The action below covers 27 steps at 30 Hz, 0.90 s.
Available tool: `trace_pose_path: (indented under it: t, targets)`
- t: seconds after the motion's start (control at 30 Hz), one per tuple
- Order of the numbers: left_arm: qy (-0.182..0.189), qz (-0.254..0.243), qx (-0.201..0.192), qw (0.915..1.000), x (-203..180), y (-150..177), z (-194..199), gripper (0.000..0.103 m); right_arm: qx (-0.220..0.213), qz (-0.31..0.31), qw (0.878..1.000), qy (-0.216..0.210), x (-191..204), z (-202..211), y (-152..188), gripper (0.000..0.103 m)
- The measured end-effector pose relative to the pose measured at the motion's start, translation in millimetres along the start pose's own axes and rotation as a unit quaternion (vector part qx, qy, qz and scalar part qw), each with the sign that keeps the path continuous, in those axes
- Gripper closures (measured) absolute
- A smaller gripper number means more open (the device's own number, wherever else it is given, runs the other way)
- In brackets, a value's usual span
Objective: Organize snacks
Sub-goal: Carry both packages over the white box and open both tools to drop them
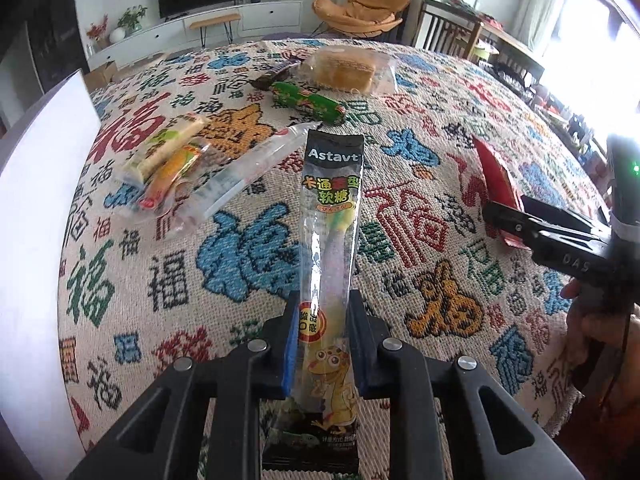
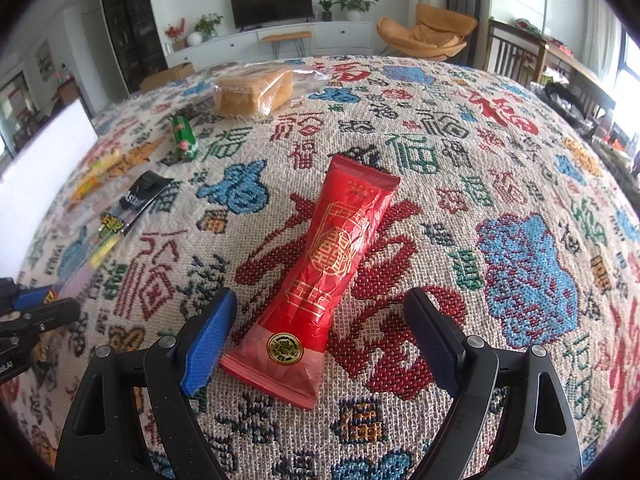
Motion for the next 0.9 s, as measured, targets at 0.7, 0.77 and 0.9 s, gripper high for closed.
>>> trace_pose_path:
  t: [0.7, 0.77, 0.9]
  targets:
    - [0.029, 0.197, -0.166, 0.9658, 175.0, 20.2, 233.9, 0.082, 0.083, -0.079, 0.990, -0.086, 59.4, 4.5, -43.3, 0.087]
    - [-0.018, 0.219, -0.173, 0.9602, 219.4, 24.1, 242.6, 0.082, 0.066, -0.053, 0.988, -0.131, 108.7, 22.5, -61.6, 0.087]
    - [-0.078, 0.268, -0.153, 0.9479, 291.9, 40.1, 238.5, 0.082, 0.049, 0.004, 0.967, -0.251, 234.8, 57.5, -89.8, 0.087]
Point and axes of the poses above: each gripper's, at about its wrist camera, not at the fingertips, and z roughly against the way its jaws point, x to its left, y to its underside, the point moved 9 cm from there along -z, roughly the way its jaws point, and after that the axes turned 12 degrees about -y, right-handed, at the moved point
